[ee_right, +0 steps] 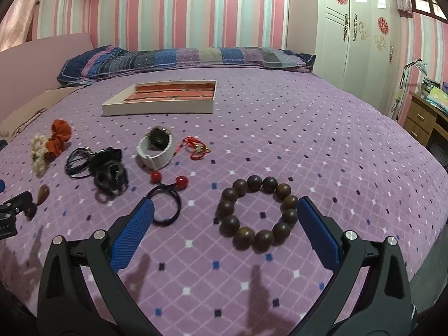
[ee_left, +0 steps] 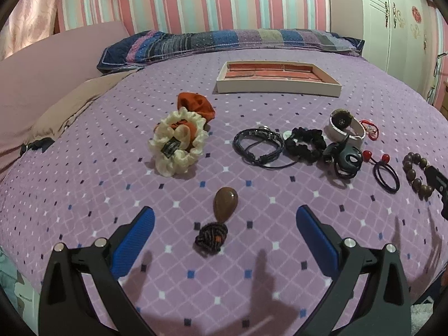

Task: Organize jewelry
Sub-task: 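Close right gripper on dark bead bracelet while left gripper grips black knotted pendant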

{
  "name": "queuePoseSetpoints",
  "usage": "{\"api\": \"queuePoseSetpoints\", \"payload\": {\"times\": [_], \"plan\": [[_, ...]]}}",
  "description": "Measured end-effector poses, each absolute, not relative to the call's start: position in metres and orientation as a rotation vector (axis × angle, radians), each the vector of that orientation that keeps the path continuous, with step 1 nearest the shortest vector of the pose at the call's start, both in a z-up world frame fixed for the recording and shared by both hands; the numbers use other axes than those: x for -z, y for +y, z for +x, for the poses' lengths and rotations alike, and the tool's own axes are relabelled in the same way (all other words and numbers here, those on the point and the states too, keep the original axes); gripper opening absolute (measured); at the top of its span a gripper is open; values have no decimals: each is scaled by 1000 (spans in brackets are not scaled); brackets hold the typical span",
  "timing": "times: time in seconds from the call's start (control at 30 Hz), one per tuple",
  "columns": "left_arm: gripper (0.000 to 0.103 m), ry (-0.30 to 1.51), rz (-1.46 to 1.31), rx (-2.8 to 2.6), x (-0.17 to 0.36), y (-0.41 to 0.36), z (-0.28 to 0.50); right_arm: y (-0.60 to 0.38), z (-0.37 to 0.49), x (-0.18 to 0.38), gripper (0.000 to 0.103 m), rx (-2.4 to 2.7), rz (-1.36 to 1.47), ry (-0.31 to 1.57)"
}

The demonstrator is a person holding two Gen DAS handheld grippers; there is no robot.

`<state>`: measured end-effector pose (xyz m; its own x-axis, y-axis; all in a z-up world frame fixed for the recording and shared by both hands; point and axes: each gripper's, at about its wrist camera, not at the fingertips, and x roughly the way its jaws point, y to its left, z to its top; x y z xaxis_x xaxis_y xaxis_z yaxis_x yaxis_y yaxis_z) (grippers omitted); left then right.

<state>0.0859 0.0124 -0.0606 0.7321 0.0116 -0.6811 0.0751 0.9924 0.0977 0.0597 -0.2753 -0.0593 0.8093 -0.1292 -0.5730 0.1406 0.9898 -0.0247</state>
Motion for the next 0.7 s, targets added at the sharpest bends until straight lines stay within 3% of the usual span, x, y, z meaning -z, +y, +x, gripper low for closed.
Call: {"api": "queuePoseSetpoints", "payload": {"times": [0.2, 0.47, 0.57, 0.63, 0.7], "plan": [[99, 787, 121, 53, 75, 14, 101, -283, 80, 78, 97, 163, 0, 666], [98, 819, 126, 57, 87, 19, 111, -290, 98, 99, 63, 137, 6, 748], [98, 835, 123, 60, 93, 22, 114, -292, 101, 105, 59, 122, 23, 772], [94, 842, 124, 62, 95, 23, 116, -292, 102, 106, 57, 120, 18, 770], [83, 855, 121, 65, 99, 25, 118, -293, 104, 107, 55, 110, 24, 771]]}}
